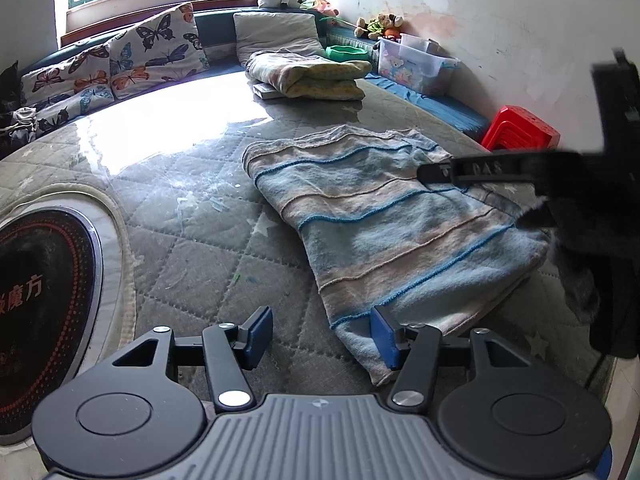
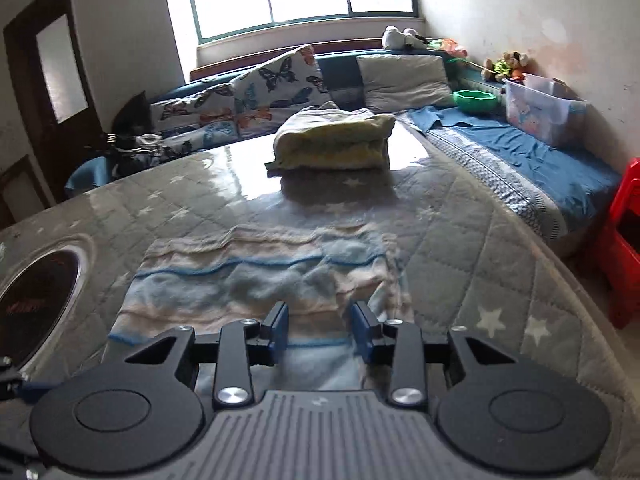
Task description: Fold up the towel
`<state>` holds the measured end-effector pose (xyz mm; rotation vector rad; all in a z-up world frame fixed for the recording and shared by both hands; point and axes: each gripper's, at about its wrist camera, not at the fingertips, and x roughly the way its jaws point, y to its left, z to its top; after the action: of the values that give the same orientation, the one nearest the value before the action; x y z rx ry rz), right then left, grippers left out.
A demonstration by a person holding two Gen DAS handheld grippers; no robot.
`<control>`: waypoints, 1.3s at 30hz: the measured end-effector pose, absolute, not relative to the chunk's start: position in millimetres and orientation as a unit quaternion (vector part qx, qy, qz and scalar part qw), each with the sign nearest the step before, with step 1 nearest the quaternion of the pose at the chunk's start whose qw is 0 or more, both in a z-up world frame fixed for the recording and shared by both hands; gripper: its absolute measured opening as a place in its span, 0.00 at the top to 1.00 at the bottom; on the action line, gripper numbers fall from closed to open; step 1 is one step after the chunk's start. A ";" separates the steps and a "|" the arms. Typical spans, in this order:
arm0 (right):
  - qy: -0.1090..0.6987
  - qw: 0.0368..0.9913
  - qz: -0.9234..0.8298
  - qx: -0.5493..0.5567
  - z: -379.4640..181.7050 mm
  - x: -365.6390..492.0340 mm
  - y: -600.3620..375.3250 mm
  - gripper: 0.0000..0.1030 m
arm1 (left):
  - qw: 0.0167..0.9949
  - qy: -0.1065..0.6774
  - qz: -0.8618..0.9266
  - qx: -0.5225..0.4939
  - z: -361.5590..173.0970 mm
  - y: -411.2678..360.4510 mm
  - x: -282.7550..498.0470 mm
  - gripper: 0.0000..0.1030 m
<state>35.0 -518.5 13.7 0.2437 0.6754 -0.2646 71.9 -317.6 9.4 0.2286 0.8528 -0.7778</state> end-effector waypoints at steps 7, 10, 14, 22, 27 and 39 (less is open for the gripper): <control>0.350 0.919 -0.151 0.105 7.7 67.4 -523.6 0.65 | 0.829 0.402 -0.373 0.106 8.6 -316.0 72.9 0.43; 0.349 0.918 -0.154 0.110 12.3 75.4 -525.3 0.64 | 0.829 0.403 -0.374 0.104 9.3 -315.4 73.3 0.43; 0.348 0.924 -0.122 0.099 19.4 78.2 -511.1 0.62 | 0.828 0.402 -0.376 0.104 9.1 -315.2 73.2 0.43; 0.345 0.925 -0.132 0.087 21.0 91.8 -508.6 0.61 | 0.828 0.403 -0.377 0.098 9.5 -313.5 72.0 0.43; 0.342 0.926 -0.140 0.079 21.8 100.5 -507.5 0.61 | 0.828 0.403 -0.377 0.097 10.3 -313.0 71.1 0.43; 0.368 0.922 -0.097 0.066 6.6 123.5 -488.1 0.57 | 0.828 0.405 -0.376 0.096 10.4 -312.7 72.8 0.40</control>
<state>123.5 -488.1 6.6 0.1357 0.7550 -0.1995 72.8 -312.7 10.4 0.2037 0.8600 -0.7991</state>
